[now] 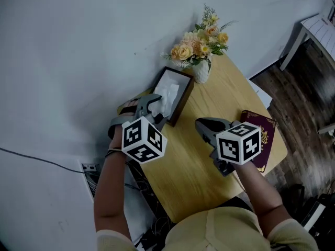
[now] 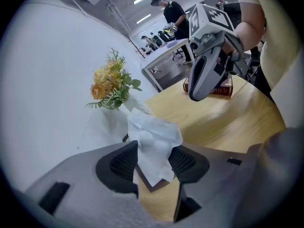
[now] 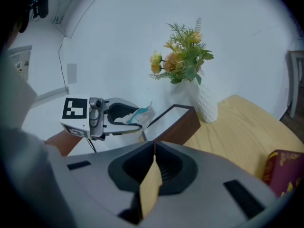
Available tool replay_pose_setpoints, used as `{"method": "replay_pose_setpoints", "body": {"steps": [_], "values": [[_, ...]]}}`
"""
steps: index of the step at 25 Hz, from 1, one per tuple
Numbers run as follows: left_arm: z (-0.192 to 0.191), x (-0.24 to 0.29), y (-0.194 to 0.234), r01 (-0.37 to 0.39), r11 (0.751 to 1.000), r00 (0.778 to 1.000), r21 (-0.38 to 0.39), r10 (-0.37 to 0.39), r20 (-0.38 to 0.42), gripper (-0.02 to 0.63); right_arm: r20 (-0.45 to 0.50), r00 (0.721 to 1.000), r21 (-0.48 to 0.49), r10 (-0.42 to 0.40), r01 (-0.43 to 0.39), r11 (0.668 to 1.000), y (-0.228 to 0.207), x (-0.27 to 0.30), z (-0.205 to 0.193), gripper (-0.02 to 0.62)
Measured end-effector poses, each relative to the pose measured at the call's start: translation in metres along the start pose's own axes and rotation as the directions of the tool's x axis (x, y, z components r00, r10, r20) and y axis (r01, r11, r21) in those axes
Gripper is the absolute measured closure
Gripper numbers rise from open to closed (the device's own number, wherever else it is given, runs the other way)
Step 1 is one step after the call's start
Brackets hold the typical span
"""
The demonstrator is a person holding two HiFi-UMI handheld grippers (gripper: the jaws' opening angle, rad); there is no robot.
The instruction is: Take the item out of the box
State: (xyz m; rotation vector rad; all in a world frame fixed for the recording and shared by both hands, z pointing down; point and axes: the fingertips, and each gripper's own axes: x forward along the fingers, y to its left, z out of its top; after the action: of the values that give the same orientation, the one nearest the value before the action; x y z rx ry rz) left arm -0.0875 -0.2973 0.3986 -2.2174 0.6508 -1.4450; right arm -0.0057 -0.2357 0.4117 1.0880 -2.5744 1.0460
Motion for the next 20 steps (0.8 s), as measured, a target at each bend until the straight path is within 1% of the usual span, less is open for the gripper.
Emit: {"method": "replay_pose_setpoints", "body": {"steps": [5,7,9,11,16,20], "values": [[-0.003,-0.020,-0.009,-0.050,0.992,0.998,-0.119,0.055,0.039,0.396,0.014,1.000,-0.037,-0.011,0.011,0.999,0.010,-0.007,0.001,0.565],[-0.005,-0.028,-0.014,-0.078,0.986,0.996,-0.146,0.085,0.040,0.396,0.024,1.000,-0.048,-0.008,0.009,0.999,0.016,-0.009,0.002,0.565],[-0.007,-0.037,-0.019,-0.105,0.980,0.993,-0.172,0.114,0.043,0.397,0.041,0.999,-0.059,-0.001,0.003,0.998,0.022,-0.012,0.003,0.565],[-0.009,-0.046,-0.025,-0.118,0.968,0.990,-0.220,0.133,0.056,0.397,0.059,0.998,-0.074,0.002,0.003,0.997,0.028,-0.015,0.006,0.565],[-0.016,-0.066,-0.036,-0.139,0.924,0.980,-0.357,0.181,0.085,0.397,0.067,0.998,-0.111,-0.005,0.013,0.994,0.037,-0.019,0.007,0.565],[-0.022,-0.079,-0.045,-0.143,0.868,0.965,-0.475,0.228,0.126,0.397,0.073,0.997,-0.122,-0.003,0.012,0.992,0.042,-0.021,0.005,0.565]]}}
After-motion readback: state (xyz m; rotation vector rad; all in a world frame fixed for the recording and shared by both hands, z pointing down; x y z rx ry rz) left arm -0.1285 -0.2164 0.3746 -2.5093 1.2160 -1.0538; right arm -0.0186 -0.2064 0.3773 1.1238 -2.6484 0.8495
